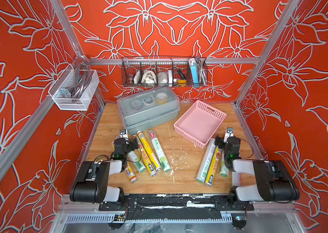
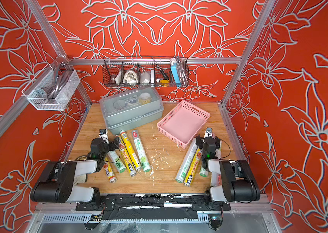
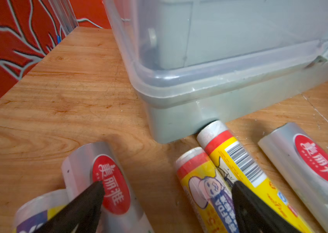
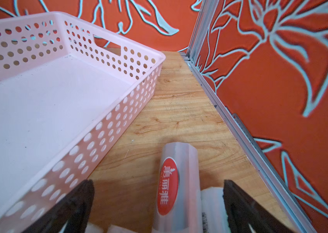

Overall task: Put the plastic wrap into the basket
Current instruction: Move the basket to the center of the board.

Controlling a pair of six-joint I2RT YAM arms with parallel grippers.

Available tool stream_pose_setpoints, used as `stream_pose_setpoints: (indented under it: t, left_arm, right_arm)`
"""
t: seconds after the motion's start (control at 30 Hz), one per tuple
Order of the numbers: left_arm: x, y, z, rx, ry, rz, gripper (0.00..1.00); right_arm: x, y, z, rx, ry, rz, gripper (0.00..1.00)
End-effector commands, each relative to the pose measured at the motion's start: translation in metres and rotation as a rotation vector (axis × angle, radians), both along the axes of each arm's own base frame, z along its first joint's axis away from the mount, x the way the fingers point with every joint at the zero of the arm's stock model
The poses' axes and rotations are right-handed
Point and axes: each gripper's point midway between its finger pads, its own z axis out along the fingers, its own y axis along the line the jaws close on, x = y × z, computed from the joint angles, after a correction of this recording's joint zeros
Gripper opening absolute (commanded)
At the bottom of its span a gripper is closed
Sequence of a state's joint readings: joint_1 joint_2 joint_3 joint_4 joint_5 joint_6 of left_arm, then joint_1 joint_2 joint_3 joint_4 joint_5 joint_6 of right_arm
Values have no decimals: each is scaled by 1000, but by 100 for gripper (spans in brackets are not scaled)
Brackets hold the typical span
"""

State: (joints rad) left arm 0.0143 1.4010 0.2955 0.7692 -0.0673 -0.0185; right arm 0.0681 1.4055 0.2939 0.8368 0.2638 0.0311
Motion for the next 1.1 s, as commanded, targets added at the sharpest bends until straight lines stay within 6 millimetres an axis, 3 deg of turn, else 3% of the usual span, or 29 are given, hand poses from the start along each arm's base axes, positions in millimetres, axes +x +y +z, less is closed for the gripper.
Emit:
stream_pose_setpoints:
  t: [0.0, 0.53, 0.73, 0.8, 0.93, 1.07]
  left_arm:
    - [4, 3, 4, 4, -9, 11, 98]
    - [3, 5, 10, 2, -24, 26, 98]
    - [-15, 12, 48, 31, -97, 90, 98]
    - [-23, 16, 63, 37, -114, 143, 98]
    - [-36, 6, 99, 22, -195, 151, 98]
    - [-51, -5, 129, -130, -192, 202, 98]
  right_arm:
    - [3, 1, 1, -8, 6, 3, 100]
    - [2, 1, 1, -8, 3, 4, 100]
    - [-6, -6, 19, -3, -39, -36, 99]
    - [-11, -11, 30, 7, 17, -70, 100]
    - [-18, -18, 62, 51, 58, -140, 100]
    - [-31, -13, 89, 211, 100, -185, 99]
